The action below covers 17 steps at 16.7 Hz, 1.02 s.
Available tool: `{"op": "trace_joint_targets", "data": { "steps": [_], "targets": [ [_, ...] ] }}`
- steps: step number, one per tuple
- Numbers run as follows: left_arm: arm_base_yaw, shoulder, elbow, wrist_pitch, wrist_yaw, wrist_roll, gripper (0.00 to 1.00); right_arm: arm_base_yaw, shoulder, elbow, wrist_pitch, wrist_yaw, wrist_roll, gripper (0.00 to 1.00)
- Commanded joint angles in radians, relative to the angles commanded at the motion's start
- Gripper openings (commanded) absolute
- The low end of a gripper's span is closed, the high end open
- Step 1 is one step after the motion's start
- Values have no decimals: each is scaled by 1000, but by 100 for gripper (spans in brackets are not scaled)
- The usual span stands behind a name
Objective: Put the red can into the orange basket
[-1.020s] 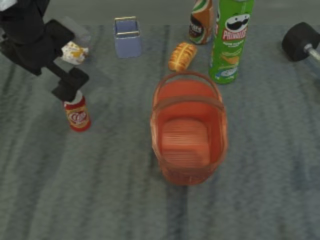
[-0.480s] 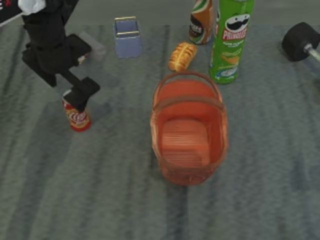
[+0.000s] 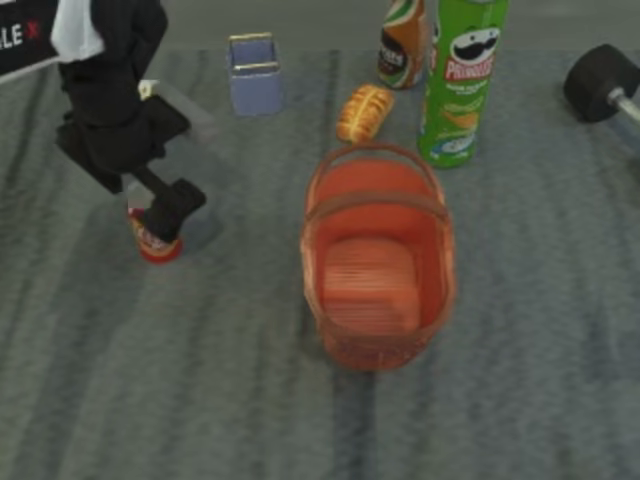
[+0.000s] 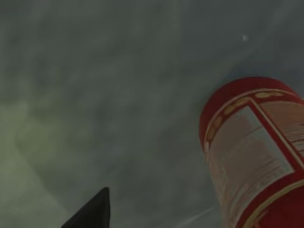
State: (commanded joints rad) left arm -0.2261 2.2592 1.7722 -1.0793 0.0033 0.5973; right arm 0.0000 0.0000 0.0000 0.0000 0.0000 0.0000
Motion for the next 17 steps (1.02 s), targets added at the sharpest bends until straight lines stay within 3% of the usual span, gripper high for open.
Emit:
{"op": "trace_joint_targets", "data": {
  "steps": [6,17],
  "targets": [
    [0,14,-32,43,0,0,100,0,0,0,0,0,0,100],
    [0,14,-32,43,0,0,17,0,0,0,0,0,0,100]
  ]
}}
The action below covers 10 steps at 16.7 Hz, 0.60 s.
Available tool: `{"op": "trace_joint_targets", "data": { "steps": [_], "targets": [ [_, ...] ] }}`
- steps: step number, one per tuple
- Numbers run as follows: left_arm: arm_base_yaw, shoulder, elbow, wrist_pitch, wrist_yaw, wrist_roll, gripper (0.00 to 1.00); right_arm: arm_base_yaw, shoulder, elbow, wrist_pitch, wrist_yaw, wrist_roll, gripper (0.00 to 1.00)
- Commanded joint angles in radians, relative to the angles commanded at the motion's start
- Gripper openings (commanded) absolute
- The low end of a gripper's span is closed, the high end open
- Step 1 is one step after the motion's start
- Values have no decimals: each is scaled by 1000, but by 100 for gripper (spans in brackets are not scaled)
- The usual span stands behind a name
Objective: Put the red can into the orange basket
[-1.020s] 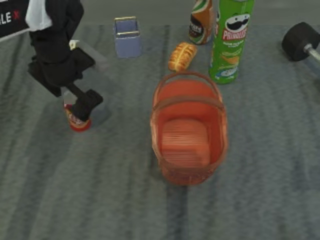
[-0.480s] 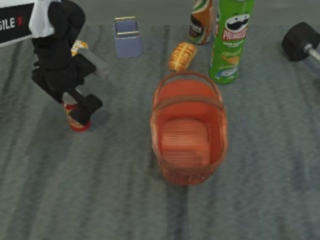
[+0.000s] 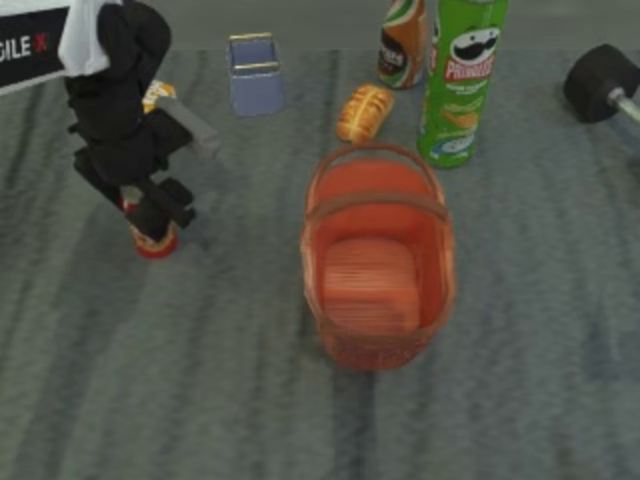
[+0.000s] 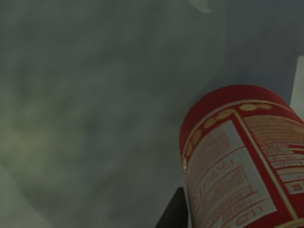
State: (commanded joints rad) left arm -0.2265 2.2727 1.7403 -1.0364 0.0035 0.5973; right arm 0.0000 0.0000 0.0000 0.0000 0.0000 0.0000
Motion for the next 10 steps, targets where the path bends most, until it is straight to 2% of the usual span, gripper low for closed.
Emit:
{"op": "trace_joint_targets", "data": {
  "steps": [2,3,10],
  "targets": [
    [0,0,0,0,0,0,2,0,0,0,0,0,0,100],
    [0,0,0,0,0,0,0,0,0,0,0,0,0,100],
    [0,0,0,0,0,0,0,0,0,0,0,0,0,100]
  ]
}}
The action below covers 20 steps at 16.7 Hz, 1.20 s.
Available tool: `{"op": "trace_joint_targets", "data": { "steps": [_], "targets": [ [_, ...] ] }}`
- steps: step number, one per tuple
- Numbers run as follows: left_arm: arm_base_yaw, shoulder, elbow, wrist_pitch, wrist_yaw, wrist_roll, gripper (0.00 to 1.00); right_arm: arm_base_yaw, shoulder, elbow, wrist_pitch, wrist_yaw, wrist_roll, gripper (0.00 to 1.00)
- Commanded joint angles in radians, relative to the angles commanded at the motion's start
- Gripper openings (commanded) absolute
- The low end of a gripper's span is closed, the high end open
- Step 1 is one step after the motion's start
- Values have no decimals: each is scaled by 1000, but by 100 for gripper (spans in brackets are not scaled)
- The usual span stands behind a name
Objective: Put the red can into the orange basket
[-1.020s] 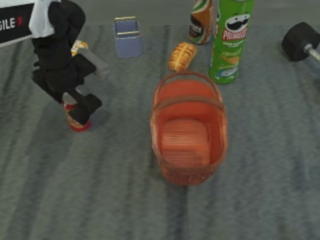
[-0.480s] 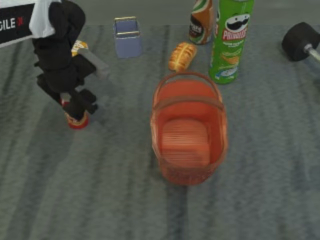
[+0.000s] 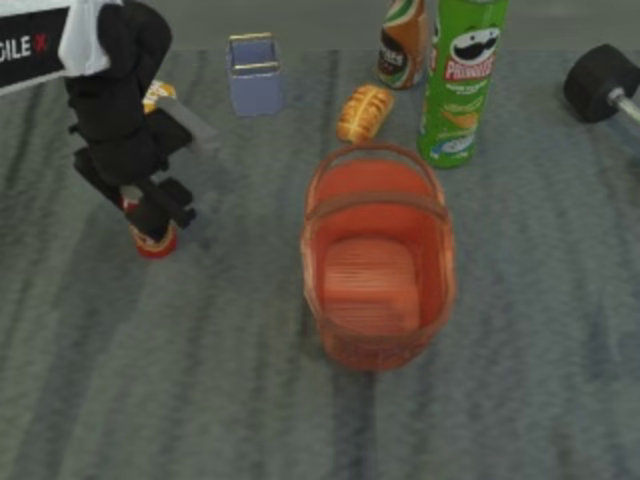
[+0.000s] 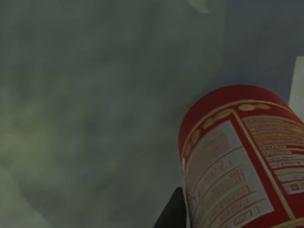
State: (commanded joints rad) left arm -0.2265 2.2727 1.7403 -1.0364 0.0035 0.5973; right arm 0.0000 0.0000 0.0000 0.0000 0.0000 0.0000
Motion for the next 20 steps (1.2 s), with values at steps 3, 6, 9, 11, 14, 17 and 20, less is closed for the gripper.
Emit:
{"op": "trace_joint_targets", "data": {
  "steps": [3,6,9,11,14,17,20],
  "targets": [
    [0,-2,-3,11,9,-1,0,0,0,0,0,0,0,100],
    [-11,-8,-23,106,85,-27,0,0,0,0,0,0,0,100],
    [-24,-18,-66,295,223,-85,0,0,0,0,0,0,0,100],
    [-34,-26,-105,463,340,-138,0,0,0,0,0,0,0,100],
    [-49,-42,-177,754,539,-231,0,0,0,0,0,0,0,100],
    [-65,-68,-260,1061,748,-332,0,0,0,0,0,0,0,100],
    [-79,-104,-339,1352,946,-426,0,0,0,0,0,0,0,100]
  ]
}}
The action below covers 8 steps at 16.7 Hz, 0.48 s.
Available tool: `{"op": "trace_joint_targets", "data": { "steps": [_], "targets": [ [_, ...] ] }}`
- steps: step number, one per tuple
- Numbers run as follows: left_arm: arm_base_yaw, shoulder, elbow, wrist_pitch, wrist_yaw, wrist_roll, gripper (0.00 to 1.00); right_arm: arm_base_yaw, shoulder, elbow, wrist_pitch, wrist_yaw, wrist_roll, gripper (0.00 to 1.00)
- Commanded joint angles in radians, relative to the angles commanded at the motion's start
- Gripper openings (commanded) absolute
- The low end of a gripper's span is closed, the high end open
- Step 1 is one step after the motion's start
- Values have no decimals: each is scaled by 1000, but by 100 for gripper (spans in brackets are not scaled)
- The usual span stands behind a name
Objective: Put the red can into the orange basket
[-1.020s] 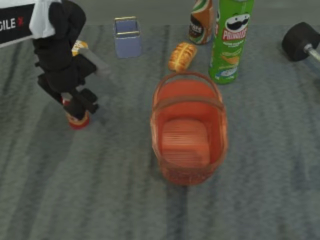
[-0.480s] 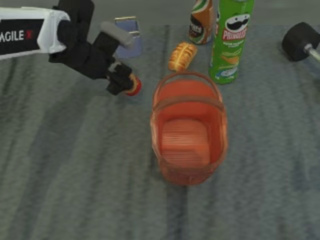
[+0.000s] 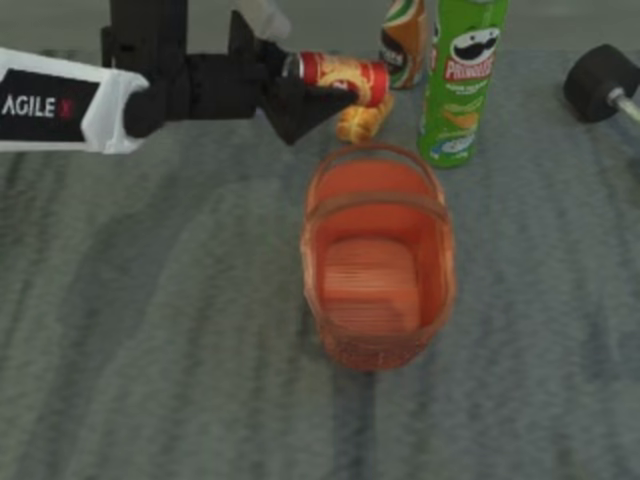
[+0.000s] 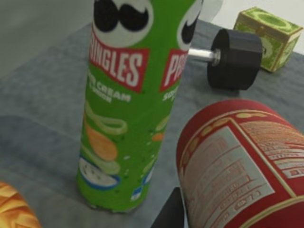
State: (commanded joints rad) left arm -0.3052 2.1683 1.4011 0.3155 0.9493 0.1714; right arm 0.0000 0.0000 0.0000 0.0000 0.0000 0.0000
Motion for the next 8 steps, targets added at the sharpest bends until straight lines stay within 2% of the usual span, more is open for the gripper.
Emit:
{"op": "trace_joint_targets", "data": {
  "steps": [4,6,8],
  "targets": [
    [-15,-57,-76,290,211,-89,0,0,0,0,0,0,0,100],
    [-19,-81,-97,373,279,-114,0,0,0,0,0,0,0,100],
    [-21,-96,-107,414,314,-126,0,0,0,0,0,0,0,100]
  ]
}}
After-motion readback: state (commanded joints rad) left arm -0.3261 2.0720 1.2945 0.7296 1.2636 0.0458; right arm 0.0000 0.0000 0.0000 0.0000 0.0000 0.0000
